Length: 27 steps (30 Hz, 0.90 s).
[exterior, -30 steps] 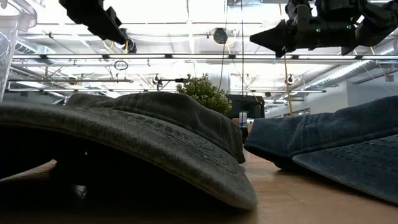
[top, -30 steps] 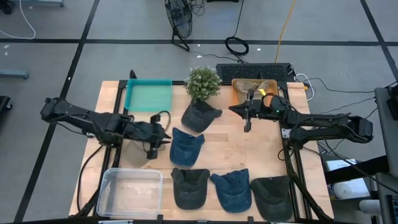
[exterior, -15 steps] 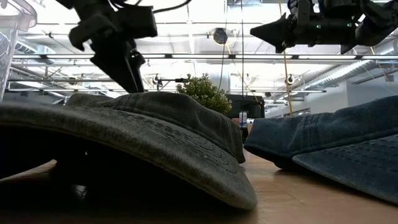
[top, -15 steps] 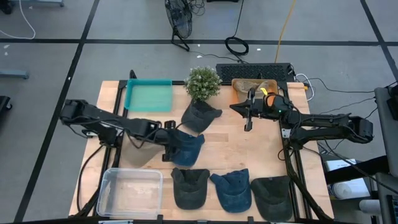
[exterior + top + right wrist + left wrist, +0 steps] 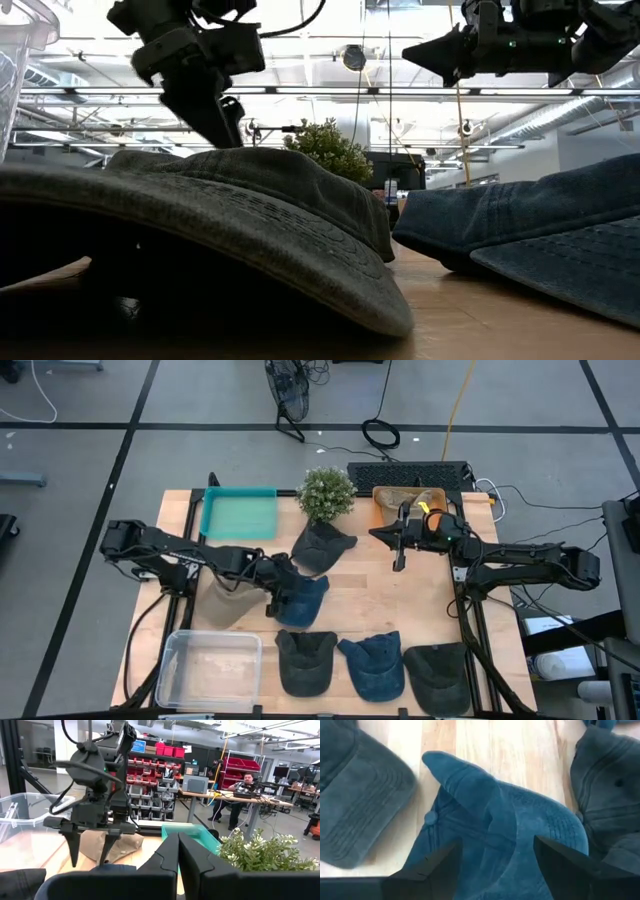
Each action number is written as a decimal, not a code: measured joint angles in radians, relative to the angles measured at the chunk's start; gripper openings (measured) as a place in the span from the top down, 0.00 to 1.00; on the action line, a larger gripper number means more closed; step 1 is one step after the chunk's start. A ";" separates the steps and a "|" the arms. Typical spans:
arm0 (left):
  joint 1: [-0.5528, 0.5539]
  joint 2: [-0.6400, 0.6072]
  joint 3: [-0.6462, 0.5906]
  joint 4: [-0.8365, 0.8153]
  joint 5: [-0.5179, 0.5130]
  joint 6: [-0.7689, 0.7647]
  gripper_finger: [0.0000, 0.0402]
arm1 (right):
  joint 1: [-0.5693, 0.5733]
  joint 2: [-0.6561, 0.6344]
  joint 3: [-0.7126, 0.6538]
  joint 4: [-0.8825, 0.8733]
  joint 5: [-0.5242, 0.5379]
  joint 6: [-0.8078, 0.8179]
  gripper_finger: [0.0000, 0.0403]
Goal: Pick & Place hat
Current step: Put the top blue cap into the transparent bin
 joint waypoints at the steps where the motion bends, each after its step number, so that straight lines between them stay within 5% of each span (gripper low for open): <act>1: 0.000 0.013 0.002 0.029 -0.001 0.000 0.38 | 0.000 0.000 0.000 -0.002 0.000 0.002 1.00; 17: 0.002 0.140 0.003 0.035 -0.010 0.013 0.55 | -0.003 0.000 0.000 -0.025 0.002 0.000 1.00; 27: -0.003 0.109 0.000 0.016 -0.004 0.055 0.82 | -0.003 0.000 0.000 -0.026 0.005 0.000 1.00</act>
